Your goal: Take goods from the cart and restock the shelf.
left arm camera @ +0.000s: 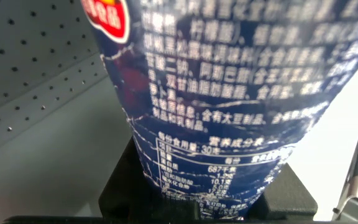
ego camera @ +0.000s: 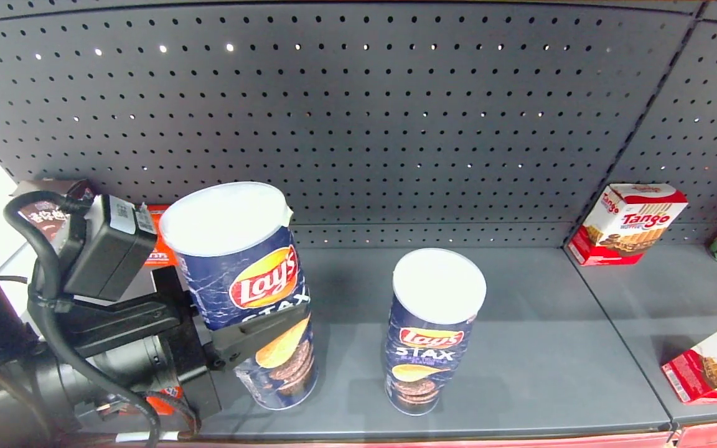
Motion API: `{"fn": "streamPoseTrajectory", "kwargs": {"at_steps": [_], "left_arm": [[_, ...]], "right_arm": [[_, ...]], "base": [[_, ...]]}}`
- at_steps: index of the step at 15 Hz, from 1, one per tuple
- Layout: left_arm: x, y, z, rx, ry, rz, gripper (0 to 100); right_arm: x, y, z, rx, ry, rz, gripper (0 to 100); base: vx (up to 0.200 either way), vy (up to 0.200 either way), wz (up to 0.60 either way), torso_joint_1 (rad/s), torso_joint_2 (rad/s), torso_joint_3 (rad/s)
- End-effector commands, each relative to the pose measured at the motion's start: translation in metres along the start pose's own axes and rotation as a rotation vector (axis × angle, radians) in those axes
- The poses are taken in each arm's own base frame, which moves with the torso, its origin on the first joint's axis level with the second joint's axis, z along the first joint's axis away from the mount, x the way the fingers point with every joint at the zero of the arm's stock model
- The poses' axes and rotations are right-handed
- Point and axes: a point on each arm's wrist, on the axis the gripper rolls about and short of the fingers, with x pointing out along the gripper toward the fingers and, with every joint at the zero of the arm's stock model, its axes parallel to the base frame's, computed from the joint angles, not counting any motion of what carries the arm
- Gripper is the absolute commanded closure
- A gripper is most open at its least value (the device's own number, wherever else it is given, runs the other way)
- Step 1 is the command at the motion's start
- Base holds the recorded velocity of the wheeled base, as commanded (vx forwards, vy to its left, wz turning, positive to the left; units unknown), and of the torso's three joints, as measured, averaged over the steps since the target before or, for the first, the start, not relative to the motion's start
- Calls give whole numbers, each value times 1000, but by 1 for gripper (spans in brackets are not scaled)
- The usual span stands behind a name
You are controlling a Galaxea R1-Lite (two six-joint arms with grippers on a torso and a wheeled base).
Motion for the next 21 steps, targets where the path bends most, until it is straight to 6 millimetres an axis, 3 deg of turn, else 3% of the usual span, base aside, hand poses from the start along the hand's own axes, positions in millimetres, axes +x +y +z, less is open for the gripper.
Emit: {"fn": "streamPoseTrajectory", "kwargs": {"at_steps": [1,5,8,9,14,17,21], "left_arm": [[4,1,-3,-6,15,-8,100],[25,7,8,-1,-3,-45,100],[53,22,1,-7,-25,-55,100],[68,28,-11,-12,5,-64,100],[132,71,-7,12,-53,-101,100],[151,82,-1,30,-87,-140,100],[164,94,-8,30,-82,-134,100]], "right_arm": [[0,0,0,0,1,0,0],[0,0,0,0,1,0,0],[0,0,0,0,3,0,0],[0,0,0,0,3,0,0],[0,0,0,0,1,0,0],[0,0,0,0,1,0,0],[0,0,0,0,1,0,0]], "base": [[0,0,0,0,0,0],[0,0,0,0,0,0],[0,0,0,0,0,0],[0,0,0,0,0,0],[0,0,0,0,0,0],[0,0,0,0,0,0],[0,0,0,0,0,0]]}}
